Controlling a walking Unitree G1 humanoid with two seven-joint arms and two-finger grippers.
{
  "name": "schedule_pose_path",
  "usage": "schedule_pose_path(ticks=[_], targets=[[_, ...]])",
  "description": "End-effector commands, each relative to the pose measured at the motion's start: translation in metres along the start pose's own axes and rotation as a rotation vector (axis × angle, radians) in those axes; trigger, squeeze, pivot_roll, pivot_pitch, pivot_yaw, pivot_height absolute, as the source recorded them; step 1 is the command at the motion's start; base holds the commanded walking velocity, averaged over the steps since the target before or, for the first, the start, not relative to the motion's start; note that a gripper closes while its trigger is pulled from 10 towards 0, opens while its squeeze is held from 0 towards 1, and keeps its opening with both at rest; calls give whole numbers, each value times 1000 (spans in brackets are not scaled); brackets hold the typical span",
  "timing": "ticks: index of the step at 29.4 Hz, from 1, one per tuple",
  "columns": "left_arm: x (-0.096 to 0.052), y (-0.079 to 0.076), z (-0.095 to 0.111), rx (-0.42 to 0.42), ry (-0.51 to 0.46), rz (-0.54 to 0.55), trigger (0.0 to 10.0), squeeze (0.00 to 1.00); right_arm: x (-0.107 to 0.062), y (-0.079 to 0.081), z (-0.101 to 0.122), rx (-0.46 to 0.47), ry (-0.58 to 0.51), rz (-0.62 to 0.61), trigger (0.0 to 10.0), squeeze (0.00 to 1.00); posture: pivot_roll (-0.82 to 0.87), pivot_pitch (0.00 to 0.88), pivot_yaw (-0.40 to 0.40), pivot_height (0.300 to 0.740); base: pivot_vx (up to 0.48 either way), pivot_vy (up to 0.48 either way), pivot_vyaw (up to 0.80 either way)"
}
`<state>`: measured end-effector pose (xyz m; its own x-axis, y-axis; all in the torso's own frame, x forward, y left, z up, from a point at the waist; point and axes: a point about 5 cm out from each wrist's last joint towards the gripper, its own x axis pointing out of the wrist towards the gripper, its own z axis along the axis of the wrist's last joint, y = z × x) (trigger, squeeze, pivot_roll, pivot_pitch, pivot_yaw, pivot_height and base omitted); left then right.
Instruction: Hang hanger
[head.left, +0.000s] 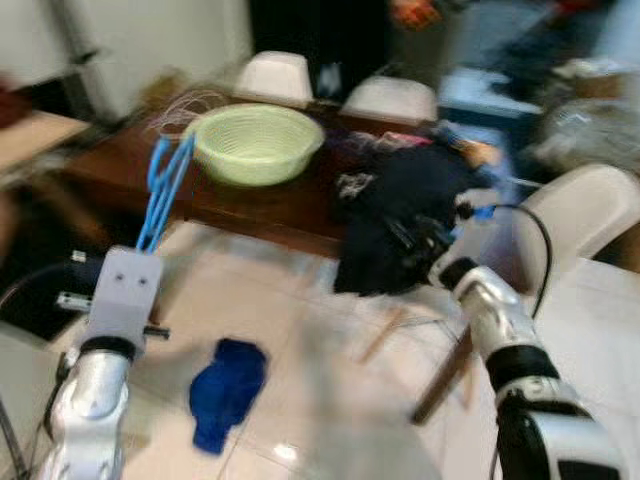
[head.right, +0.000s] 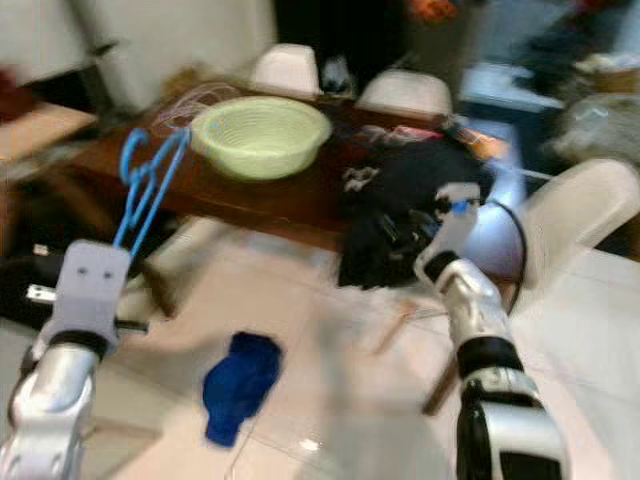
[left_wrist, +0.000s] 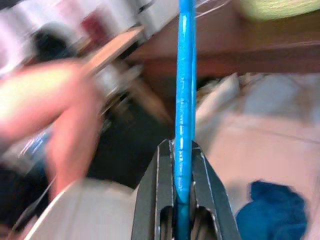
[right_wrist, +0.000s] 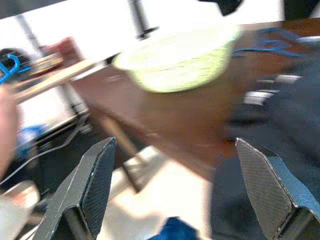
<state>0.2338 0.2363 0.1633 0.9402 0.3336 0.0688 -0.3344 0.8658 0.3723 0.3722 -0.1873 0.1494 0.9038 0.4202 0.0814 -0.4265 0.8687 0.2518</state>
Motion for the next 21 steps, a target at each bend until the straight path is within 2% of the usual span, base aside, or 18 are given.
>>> schedule_pose_path(ticks=[1, 3, 6, 9, 21], targets=[[1, 3, -3, -49, 26, 19, 10000, 0, -2, -1, 2, 4, -9, 5, 10000, 0, 166, 15, -82, 740, 0, 0, 800], [1, 8, -7, -83, 48, 44, 10000, 0, -2, -3, 2, 33, -14, -13, 10000, 0, 168, 15, -82, 740, 0, 0, 800], [0, 10, -9, -92, 52, 49, 10000, 0, -2, -4, 1, 30, -9, -26, 10000, 0, 170, 15, -81, 740, 0, 0, 700], [0, 11, -9, -95, 50, 51, 10000, 0, -2, -6, 0, 24, 8, -55, 10000, 0, 172, 15, -83, 740, 0, 0, 0], [0, 16, -5, -116, 28, 67, 10000, 0, -1, -5, 0, 26, 14, -63, 10000, 0, 173, 13, -83, 740, 332, 0, 0]])
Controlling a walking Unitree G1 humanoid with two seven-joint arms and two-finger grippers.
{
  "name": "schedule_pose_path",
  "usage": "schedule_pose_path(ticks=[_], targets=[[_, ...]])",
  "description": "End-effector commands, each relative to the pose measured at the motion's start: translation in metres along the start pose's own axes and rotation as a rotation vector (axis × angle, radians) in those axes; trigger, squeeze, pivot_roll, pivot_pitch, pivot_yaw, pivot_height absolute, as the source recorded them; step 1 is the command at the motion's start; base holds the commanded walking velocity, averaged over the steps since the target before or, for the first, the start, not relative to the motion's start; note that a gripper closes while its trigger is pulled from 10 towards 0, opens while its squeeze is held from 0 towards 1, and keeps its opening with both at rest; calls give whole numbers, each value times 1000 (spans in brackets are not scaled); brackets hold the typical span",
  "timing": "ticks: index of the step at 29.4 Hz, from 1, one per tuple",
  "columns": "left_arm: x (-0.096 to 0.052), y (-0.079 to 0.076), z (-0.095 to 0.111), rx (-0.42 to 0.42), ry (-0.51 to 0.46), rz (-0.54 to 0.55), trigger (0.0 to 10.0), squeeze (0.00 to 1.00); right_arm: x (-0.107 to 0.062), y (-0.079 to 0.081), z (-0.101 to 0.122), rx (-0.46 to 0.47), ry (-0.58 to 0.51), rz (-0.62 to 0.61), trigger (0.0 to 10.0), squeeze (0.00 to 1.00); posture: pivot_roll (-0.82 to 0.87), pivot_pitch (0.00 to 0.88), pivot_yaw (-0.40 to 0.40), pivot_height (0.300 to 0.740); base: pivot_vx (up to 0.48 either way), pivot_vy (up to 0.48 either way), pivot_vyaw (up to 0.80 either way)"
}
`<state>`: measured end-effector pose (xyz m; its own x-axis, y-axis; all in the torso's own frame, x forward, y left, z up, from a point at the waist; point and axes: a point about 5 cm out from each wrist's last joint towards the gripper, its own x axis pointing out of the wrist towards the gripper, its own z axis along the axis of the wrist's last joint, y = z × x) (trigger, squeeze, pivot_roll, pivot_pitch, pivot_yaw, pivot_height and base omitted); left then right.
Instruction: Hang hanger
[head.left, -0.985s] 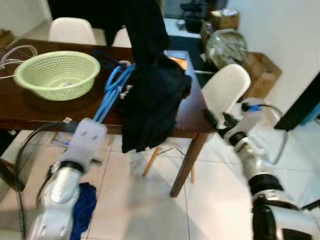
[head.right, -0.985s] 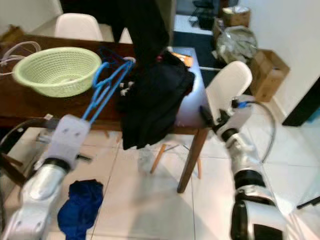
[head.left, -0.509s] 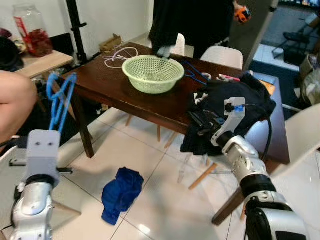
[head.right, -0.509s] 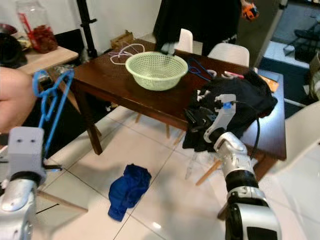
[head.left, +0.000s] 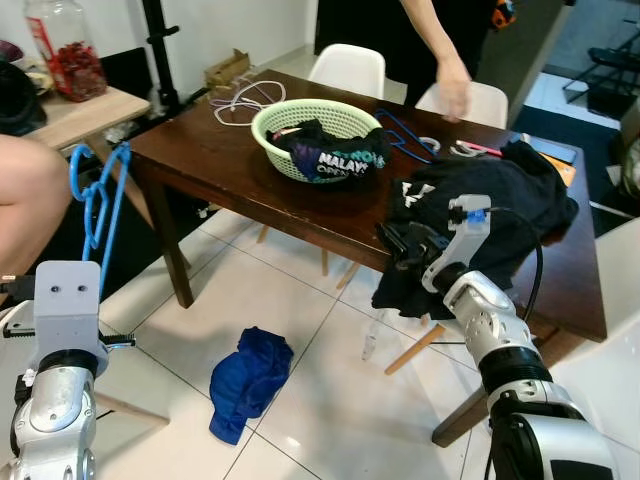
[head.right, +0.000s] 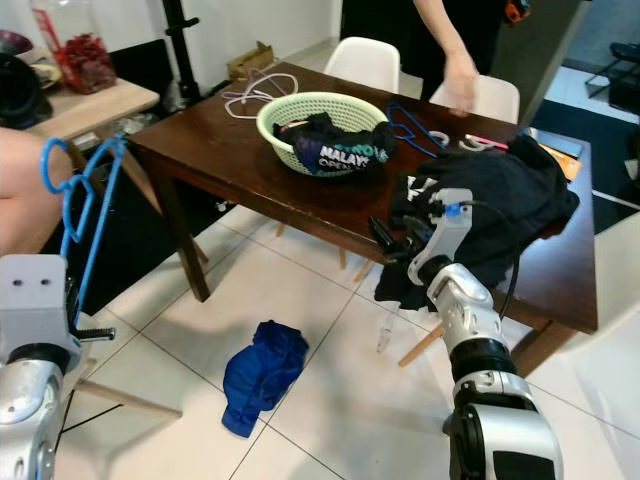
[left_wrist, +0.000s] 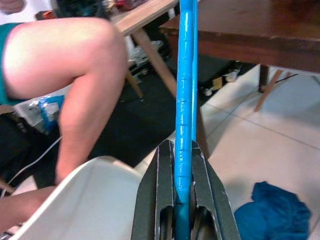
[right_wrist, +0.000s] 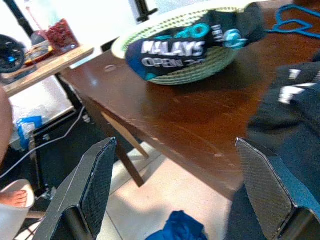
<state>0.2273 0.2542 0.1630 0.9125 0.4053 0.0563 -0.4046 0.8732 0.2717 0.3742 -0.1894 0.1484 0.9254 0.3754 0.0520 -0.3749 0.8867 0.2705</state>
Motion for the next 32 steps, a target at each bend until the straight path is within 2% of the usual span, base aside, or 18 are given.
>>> schedule_pose_path(ticks=[1, 7, 15, 22, 25, 30, 32], targets=[[1, -1, 3, -17, -11, -3, 10000, 0, -2, -2, 1, 13, -4, -10, 10000, 0, 174, 12, -84, 740, 349, 0, 0], [2, 0, 7, -22, -25, -2, 10000, 0, -1, -2, 2, 23, -19, -16, 10000, 0, 174, 12, -84, 740, 349, 0, 0], [4, 9, 11, -19, -46, 35, 10000, 0, 4, 8, 11, 12, -51, 51, 10000, 0, 183, 8, -92, 740, 353, 0, 0], [5, 11, 11, -18, -46, 38, 10000, 0, 8, 13, 16, 6, -69, 68, 10000, 0, 184, 8, -97, 740, 355, 0, 0], [5, 12, 13, -20, -52, 40, 10000, 0, 11, 17, 22, 1, -87, 83, 10000, 0, 184, 7, -101, 740, 352, 0, 0], [8, 14, 20, -24, -76, 44, 10000, 0, 20, 33, 44, -16, -148, 144, 10000, 0, 181, 8, -108, 740, 354, 0, 0], [8, 14, 20, -24, -76, 44, 10000, 0, 20, 33, 44, -16, -148, 144, 10000, 0, 181, 8, -108, 740, 352, 0, 0]])
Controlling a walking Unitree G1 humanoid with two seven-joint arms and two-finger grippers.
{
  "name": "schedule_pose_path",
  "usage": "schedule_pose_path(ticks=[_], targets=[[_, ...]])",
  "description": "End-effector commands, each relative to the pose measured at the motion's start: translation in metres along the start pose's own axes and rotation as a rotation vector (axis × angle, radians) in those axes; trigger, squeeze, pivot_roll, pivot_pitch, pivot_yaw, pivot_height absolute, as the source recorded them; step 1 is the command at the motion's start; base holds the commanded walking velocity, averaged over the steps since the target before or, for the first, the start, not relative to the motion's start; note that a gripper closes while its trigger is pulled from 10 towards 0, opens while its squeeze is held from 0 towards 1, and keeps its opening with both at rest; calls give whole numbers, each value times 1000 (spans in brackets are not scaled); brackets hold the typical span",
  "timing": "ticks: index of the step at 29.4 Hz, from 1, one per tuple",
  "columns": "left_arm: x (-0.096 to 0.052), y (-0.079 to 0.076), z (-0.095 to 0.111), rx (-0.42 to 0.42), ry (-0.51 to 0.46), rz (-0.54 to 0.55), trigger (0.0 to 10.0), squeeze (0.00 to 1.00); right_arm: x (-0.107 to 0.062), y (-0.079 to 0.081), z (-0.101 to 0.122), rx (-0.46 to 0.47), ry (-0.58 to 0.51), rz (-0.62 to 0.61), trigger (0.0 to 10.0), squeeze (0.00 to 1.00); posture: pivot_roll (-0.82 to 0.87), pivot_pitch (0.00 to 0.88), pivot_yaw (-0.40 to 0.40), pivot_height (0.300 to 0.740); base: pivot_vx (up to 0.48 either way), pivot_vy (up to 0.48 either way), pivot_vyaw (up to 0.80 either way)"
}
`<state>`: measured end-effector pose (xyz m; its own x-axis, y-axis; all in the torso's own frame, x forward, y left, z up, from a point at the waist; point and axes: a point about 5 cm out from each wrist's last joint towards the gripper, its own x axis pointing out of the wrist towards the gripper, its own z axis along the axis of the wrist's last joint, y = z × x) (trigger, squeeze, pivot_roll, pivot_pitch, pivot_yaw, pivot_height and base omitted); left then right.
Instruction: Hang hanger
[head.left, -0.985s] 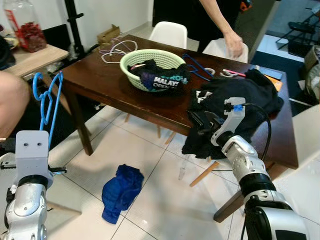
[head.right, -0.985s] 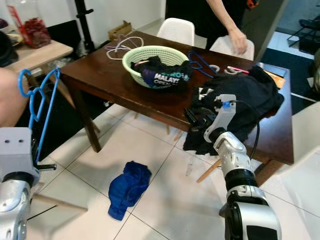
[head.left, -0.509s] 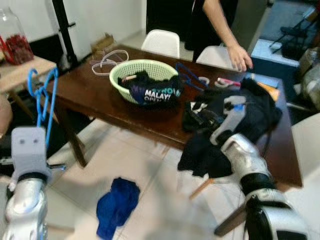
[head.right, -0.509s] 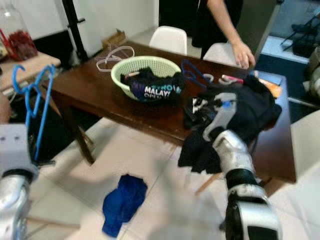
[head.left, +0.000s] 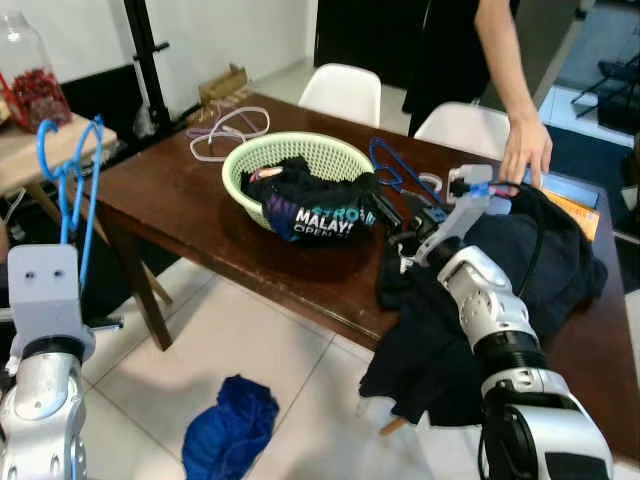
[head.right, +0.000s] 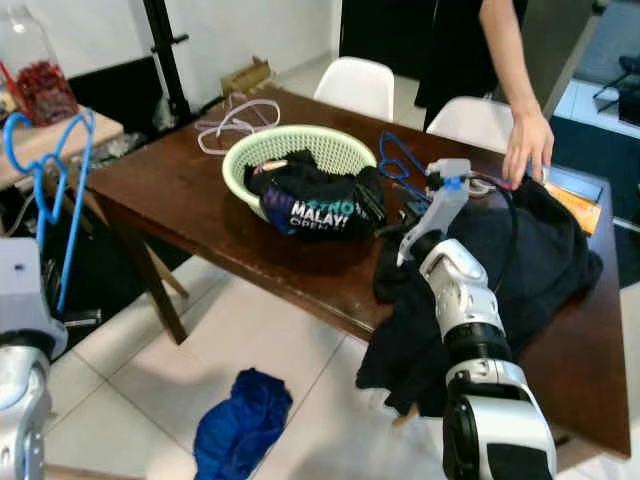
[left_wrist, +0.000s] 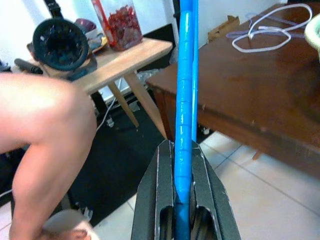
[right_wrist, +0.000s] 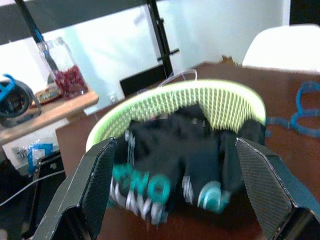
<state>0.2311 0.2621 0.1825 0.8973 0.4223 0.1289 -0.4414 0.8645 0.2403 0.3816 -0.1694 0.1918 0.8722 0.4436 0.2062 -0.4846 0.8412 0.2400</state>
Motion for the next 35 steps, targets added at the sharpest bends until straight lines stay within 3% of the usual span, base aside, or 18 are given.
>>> schedule_pose_path(ticks=[1, 3, 10, 13, 14, 18, 24, 25, 28, 32, 33, 34, 35], targets=[[0, 3, 4, 4, -16, 3, 10000, 0, 8, 10, 11, -5, -32, 38, 10000, 0, 180, 8, -109, 740, 349, 0, 0], [1, 3, 5, 4, -18, 3, 10000, 0, 12, 15, 15, -11, -40, 58, 10000, 0, 180, 7, -110, 740, 349, 0, 0], [-4, 0, 0, -3, 2, 5, 10000, 0, 34, 72, 13, -121, 33, 232, 10000, 0, 179, 10, -113, 740, 343, 0, 0], [-4, 0, 0, -3, 2, 5, 10000, 0, 34, 72, 13, -121, 33, 232, 10000, 0, 179, 10, -113, 740, 334, 0, 0], [-6, -3, -2, -5, 12, -1, 10000, 0, 36, 79, 11, -148, 49, 250, 10000, 0, 179, 10, -113, 740, 461, 0, 0], [-14, -22, -14, -48, 76, -59, 10000, 0, 46, 110, -7, -240, 194, 270, 10000, 0, 178, 10, -115, 740, 380, 0, 0], [-19, -37, -20, -93, 115, -125, 10000, 0, 48, 117, -11, -263, 265, 242, 10000, 0, 182, 8, -118, 740, 57, 0, 0], [-28, -54, -25, -105, 149, -195, 10000, 0, 46, 128, -15, -327, 339, 292, 10000, 0, 180, 4, -121, 740, 0, 0, 0], [-34, -62, -29, -88, 167, -228, 10000, 0, 45, 135, -18, -353, 376, 321, 10000, 0, 180, 4, -121, 740, 0, 0, 0], [-34, -63, -27, -73, 149, -229, 10000, 0, 45, 139, -19, -354, 369, 332, 10000, 0, 181, 0, -125, 740, 0, 0, 0], [-30, -60, -18, -63, 102, -231, 10000, 0, 46, 143, -12, -269, 289, 349, 10000, 0, 186, 0, -126, 740, 0, 0, 0], [-30, -60, -18, -63, 102, -231, 10000, 0, 46, 143, -12, -269, 289, 349, 10000, 0, 186, 0, -126, 740, 0, 0, 0], [-26, -57, -7, -52, 49, -266, 10000, 0, 46, 146, 1, -139, 181, 399, 10000, 0, 189, 0, -125, 740, 0, 0, 0]])
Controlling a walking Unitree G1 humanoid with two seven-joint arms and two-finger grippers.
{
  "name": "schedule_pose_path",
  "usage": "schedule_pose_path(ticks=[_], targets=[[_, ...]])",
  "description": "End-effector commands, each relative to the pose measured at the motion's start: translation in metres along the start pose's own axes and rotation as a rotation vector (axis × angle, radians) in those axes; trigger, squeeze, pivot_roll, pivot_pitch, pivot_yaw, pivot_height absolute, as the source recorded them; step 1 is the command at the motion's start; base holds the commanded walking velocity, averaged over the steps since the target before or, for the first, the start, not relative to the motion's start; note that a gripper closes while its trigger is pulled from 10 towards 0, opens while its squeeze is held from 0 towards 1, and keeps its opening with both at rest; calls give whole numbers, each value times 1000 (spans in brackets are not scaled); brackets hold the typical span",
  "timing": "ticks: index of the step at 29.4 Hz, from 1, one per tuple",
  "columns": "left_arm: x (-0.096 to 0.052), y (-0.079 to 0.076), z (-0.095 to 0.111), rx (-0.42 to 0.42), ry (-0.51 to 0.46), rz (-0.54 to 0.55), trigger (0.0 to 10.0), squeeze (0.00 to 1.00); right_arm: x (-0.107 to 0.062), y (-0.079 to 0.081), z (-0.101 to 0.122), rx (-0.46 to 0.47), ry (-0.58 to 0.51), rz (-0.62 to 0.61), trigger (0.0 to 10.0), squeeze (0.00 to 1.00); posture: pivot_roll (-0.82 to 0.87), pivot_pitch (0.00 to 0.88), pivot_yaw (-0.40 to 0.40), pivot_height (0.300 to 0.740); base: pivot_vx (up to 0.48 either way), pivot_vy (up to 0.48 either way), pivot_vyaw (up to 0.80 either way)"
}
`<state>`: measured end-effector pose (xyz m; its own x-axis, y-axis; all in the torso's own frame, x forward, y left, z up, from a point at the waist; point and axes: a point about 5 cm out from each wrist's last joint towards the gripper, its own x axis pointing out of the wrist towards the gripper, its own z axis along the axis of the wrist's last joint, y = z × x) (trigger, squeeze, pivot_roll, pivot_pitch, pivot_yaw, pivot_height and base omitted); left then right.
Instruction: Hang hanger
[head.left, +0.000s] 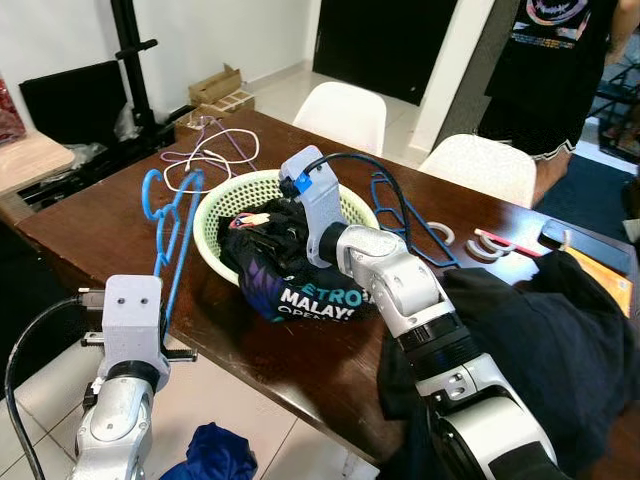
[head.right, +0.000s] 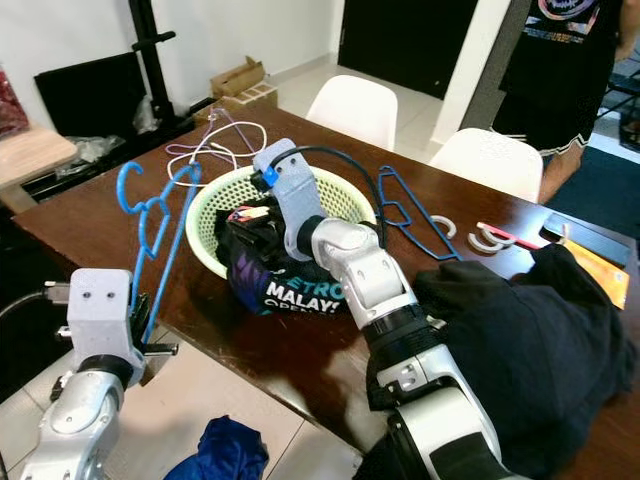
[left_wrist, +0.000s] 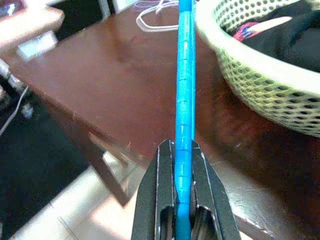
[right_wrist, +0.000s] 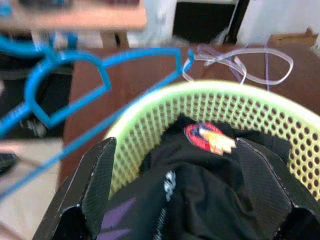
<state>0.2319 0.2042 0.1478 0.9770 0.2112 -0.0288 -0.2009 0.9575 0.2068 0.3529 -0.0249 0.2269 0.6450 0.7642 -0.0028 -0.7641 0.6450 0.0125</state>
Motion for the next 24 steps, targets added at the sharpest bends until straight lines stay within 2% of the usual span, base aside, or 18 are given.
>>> schedule_pose_path(ticks=[1, 2, 4, 6, 7, 8, 9, 10, 11, 12, 13, 15, 17, 18, 20, 22, 23, 24], targets=[[1, 2, 11, 3, -53, -11, 10000, 0, -3, 1, 11, 32, -87, 28, 10000, 0, 189, 0, -125, 740, 0, 0, 0], [2, 3, 24, 11, -98, -64, 10000, 0, -8, 1, 21, 118, -192, 77, 10000, 0, 188, 0, -124, 740, 0, 0, 0], [3, 22, 64, 49, -204, -223, 10000, 0, -23, -4, 40, 135, -326, 175, 10000, 0, 195, 3, -123, 740, 0, 0, 0], [3, 22, 64, 49, -204, -223, 10000, 0, -23, -4, 40, 135, -326, 175, 10000, 0, 195, 3, -123, 740, 0, 0, 0], [1, 30, 79, 72, -236, -277, 10000, 0, -28, -6, 44, 115, -343, 200, 10000, 0, 195, 3, -123, 740, 0, 0, 0], [-4, 50, 94, 155, -242, -332, 10000, 0, -35, -11, 50, 85, -364, 227, 10000, 0, 213, 0, -117, 740, 0, 0, 0], [-8, 61, 103, 213, -239, -363, 10000, 0, -39, -13, 54, 68, -374, 242, 10000, 0, 213, 0, -117, 740, 0, 0, 0], [-8, 61, 103, 213, -239, -363, 10000, 0, -39, -13, 54, 68, -374, 242, 10000, 0, 213, 0, -117, 740, 0, 0, 0], [-16, 83, 113, 311, -194, -390, 10000, 0, -44, -18, 60, 36, -391, 251, 10000, 0, 225, 1, -114, 740, 0, 0, 0], [-16, 83, 113, 311, -194, -390, 10000, 0, -44, -18, 60, 36, -391, 251, 10000, 0, 225, 1, -114, 740, 0, 0, 0], [-25, 97, 123, 379, -160, -433, 10000, 0, -48, -22, 65, 1, -406, 254, 10000, 0, 237, 0, -111, 740, 0, 0, 0], [-31, 104, 129, 414, -139, -461, 10000, 0, -49, -24, 68, -20, -414, 253, 10000, 0, 238, 0, -111, 740, 0, 0, 0], [-49, 107, 127, 407, -38, -709, 10000, 0, -52, -31, 76, -93, -430, 228, 10000, 0, 248, 0, -105, 740, 0, 0, 0], [-49, 107, 127, 407, -38, -709, 10000, 0, -52, -31, 76, -93, -430, 228, 10000, 0, 248, 0, -105, 740, 0, 0, 0], [-61, 109, 125, 390, 48, -893, 10000, 0, -58, -34, 82, -133, -450, 255, 10000, 0, 252, 0, -104, 740, 0, 0, 0], [-61, 109, 125, 390, 48, -893, 10000, 0, -58, -34, 82, -133, -450, 255, 10000, 0, 252, 0, -104, 740, 0, 0, 0], [-59, 113, 127, 373, 69, -930, 10000, 0, -62, -31, 83, -157, -451, 319, 10000, 0, 256, 0, -97, 740, 0, 0, 0], [-57, 112, 130, 351, 85, -995, 10000, 0, -69, -19, 81, -200, -432, 454, 10000, 0, 255, 0, -94, 740, 0, 0, 0]])
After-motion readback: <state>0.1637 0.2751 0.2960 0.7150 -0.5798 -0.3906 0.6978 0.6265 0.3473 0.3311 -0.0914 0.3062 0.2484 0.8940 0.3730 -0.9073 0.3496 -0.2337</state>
